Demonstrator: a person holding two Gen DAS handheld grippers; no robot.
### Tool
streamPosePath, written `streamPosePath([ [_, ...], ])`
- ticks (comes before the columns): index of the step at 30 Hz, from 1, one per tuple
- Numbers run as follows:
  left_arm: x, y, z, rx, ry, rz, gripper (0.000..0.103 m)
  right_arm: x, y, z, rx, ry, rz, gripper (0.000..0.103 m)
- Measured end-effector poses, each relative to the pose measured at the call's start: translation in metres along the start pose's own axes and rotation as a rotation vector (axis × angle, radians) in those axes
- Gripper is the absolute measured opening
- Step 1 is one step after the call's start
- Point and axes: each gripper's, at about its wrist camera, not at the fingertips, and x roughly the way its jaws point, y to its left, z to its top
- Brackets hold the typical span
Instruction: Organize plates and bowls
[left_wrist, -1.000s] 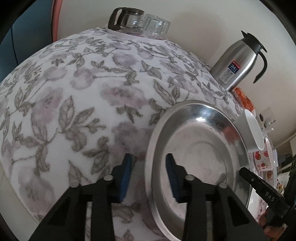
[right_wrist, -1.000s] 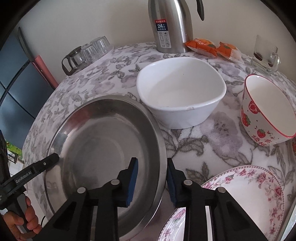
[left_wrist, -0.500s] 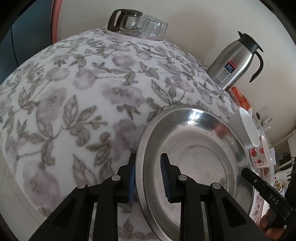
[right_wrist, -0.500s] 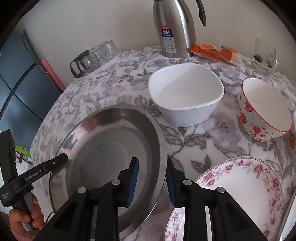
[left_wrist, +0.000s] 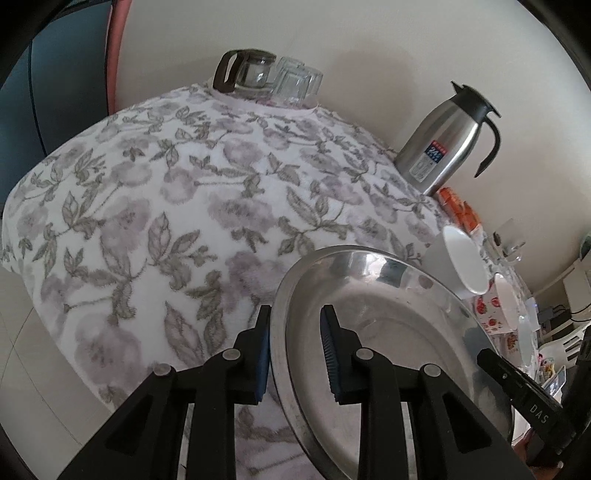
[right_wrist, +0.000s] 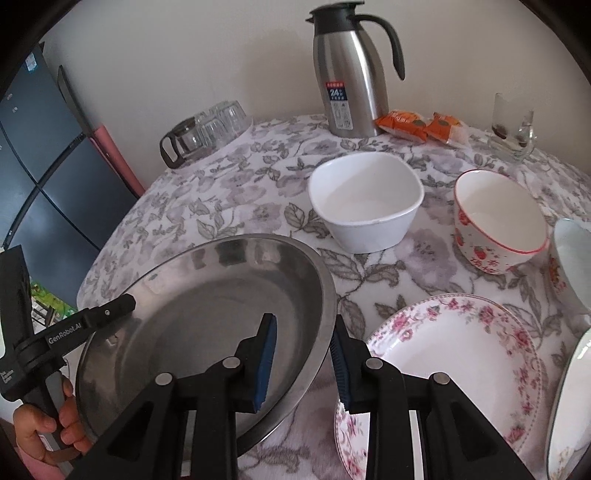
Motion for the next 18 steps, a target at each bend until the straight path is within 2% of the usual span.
streamPosePath([
  [13, -0.049, -0.055, 0.001, 0.084, -0.086, -0.050, 0.027, -0.068, -0.024, -0.007, 0.063, -0.143, 0.001, 0.031],
  [18, -0.056, -0.082, 0.000, 0.122, -0.089, -0.073, 0.027, -0.092, -0.044, -0.011, 0.101, -0.195, -0.015, 0.031],
])
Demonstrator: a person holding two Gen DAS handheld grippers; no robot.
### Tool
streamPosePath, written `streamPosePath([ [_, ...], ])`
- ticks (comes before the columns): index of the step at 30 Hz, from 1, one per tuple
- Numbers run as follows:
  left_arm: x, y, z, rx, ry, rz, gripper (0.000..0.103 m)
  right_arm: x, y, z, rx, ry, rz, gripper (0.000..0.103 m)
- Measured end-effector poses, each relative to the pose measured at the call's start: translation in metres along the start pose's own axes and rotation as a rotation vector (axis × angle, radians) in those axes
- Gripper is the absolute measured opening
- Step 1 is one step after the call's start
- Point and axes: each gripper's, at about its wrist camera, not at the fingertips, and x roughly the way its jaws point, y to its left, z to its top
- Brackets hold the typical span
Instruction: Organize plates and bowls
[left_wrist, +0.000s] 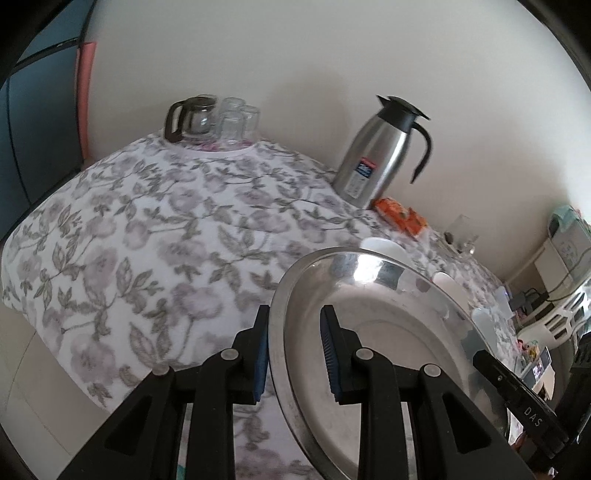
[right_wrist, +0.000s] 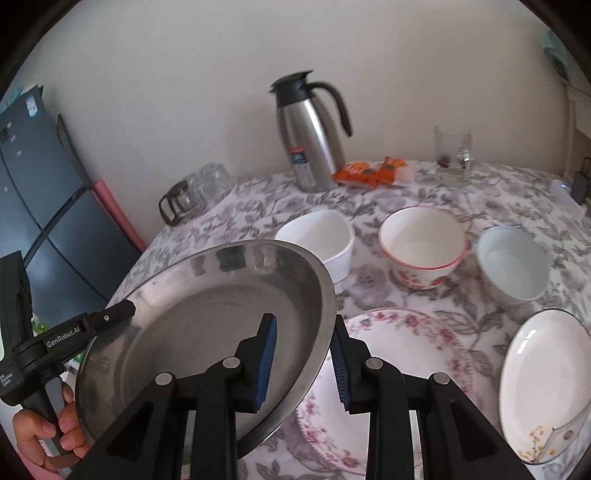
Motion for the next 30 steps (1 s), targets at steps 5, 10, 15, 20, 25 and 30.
streamPosePath([
  [5, -0.003, -0.030, 0.002, 0.046, -0.006, -0.024, 0.027, -0.018, -0.021, 0.001, 0.049, -0.039, -0.019, 0.031],
  [10, -0.003, -0.062, -0.001, 0.091, -0.001, -0.048, 0.027, -0.037, -0.048, 0.000, 0.100, -0.083, -0.050, 0.031],
  [15, 0.002, -0.094, -0.007, 0.134, 0.012, -0.073, 0.027, -0.051, -0.077, -0.004, 0.164, -0.116, -0.077, 0.031],
  [20, 0.009, -0.123, -0.015, 0.162, 0.029, -0.098, 0.027, -0.066, -0.108, -0.009, 0.233, -0.145, -0.111, 0.031],
  [25, 0.020, -0.147, -0.023, 0.180, 0.047, -0.118, 0.027, -0.071, -0.132, -0.019, 0.293, -0.149, -0.138, 0.031],
  [30, 0.032, -0.160, -0.028, 0.179, 0.075, -0.127, 0.027, -0.071, -0.149, -0.027, 0.336, -0.130, -0.158, 0.031],
])
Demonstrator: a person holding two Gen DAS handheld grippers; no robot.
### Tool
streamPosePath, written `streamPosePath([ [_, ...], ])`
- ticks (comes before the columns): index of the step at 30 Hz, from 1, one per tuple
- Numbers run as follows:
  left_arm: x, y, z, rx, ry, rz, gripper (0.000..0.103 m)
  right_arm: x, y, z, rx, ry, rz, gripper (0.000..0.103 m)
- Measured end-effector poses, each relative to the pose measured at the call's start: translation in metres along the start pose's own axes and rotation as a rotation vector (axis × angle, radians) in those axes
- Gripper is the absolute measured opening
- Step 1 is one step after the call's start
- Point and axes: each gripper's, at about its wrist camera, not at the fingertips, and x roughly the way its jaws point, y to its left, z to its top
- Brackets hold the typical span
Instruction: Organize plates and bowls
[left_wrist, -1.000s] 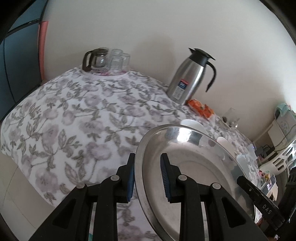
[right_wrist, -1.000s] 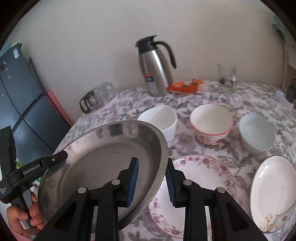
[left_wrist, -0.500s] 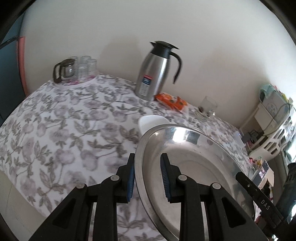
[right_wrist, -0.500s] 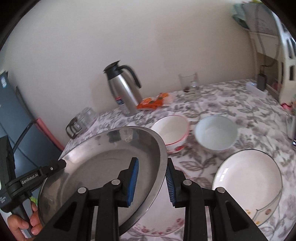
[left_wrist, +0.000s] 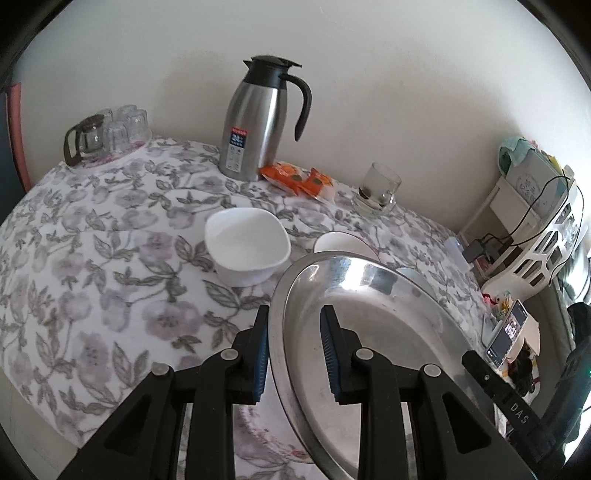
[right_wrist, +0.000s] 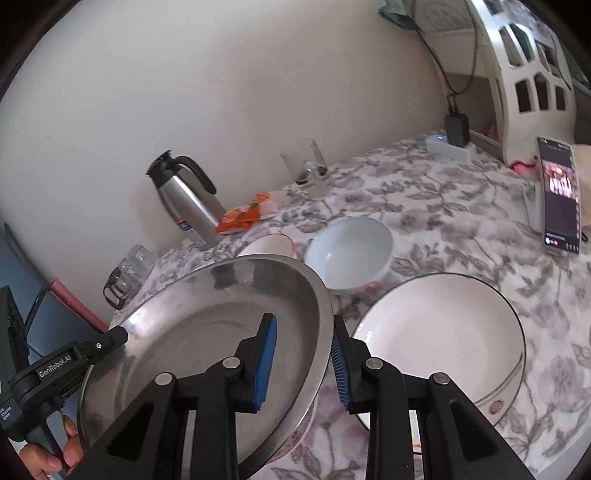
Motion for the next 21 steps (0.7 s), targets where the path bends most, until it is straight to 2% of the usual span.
streamPosePath([
  [7, 0.014, -0.006, -0.007, 0.028, 0.007, -0.006, 0.027, 0.007, -0.009, -0.002, 0.015, 0.019, -0.044, 0.031],
  [11, 0.024, 0.003, -0.011, 0.005, 0.041, -0.015, 0.027, 0.016, -0.005, -0.005, -0.018, 0.041, -0.069, 0.031],
  [21, 0.044, 0.023, -0.025, -0.021, 0.134, 0.033, 0.029, 0.038, 0.007, -0.016, -0.090, 0.119, -0.116, 0.032],
])
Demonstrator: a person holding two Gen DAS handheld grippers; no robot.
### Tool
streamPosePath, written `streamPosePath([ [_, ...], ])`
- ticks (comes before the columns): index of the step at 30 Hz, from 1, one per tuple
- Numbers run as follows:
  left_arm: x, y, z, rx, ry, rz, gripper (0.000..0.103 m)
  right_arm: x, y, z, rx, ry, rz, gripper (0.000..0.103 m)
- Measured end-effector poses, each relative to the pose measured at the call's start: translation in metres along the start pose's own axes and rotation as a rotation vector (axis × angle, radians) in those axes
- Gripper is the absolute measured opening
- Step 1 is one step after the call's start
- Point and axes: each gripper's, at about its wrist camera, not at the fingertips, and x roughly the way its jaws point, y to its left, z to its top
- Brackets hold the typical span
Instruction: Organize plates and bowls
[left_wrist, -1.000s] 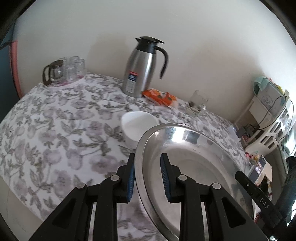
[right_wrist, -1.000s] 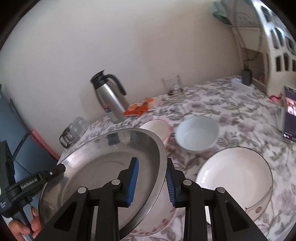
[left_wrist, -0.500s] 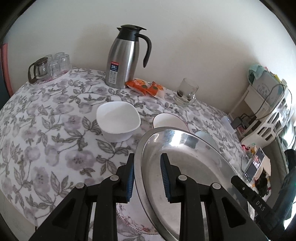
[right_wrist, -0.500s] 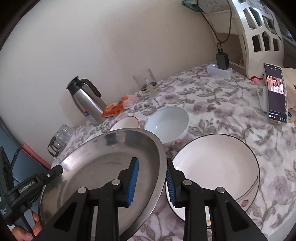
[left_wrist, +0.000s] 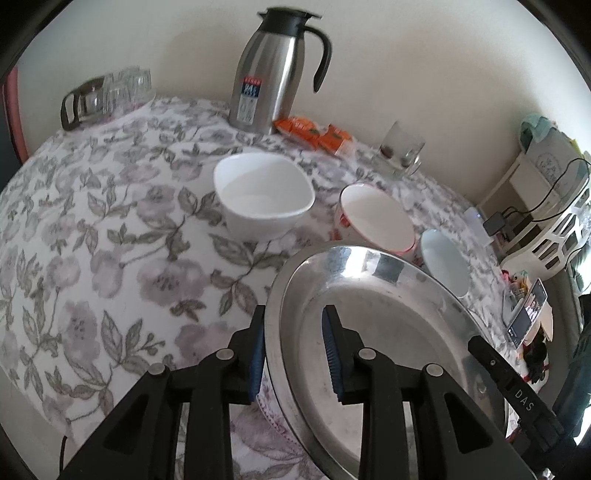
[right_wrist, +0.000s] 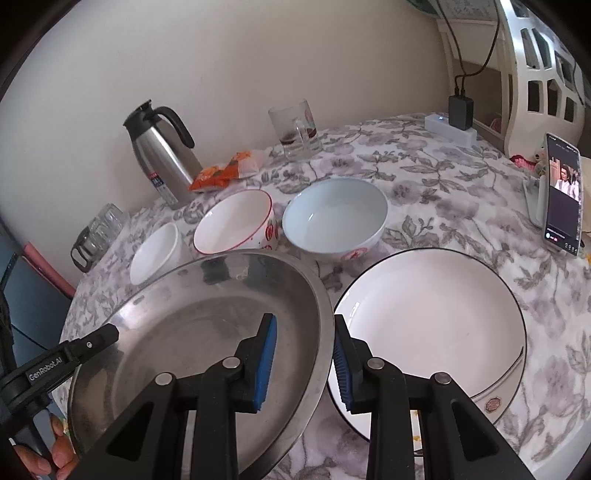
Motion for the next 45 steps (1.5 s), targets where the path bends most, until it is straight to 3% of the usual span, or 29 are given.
streamPosePath([
  [3, 0.006, 0.006, -0.001, -0.026, 0.035, -0.008, 0.029, 0.004, 0.001, -0.001, -0.010, 0.010, -0.007, 0.032],
  [19, 0.017, 0.014, 0.001, -0.013, 0.055, 0.082, 0.033, 0.031, 0.022, -0.011, -0.116, 0.066, -0.057, 0.032],
  [27, 0.032, 0.020, -0.005, -0.032, 0.128, 0.106, 0.034, 0.041, 0.025, -0.015, -0.137, 0.100, -0.074, 0.033],
  [35, 0.049, 0.030, -0.012, -0.088, 0.218, 0.083, 0.034, 0.045, 0.024, -0.017, -0.137, 0.117, -0.084, 0.033],
  [45, 0.051, 0.030, -0.012, -0.091, 0.219, 0.087, 0.034, 0.045, 0.026, -0.018, -0.141, 0.117, -0.083, 0.034],
])
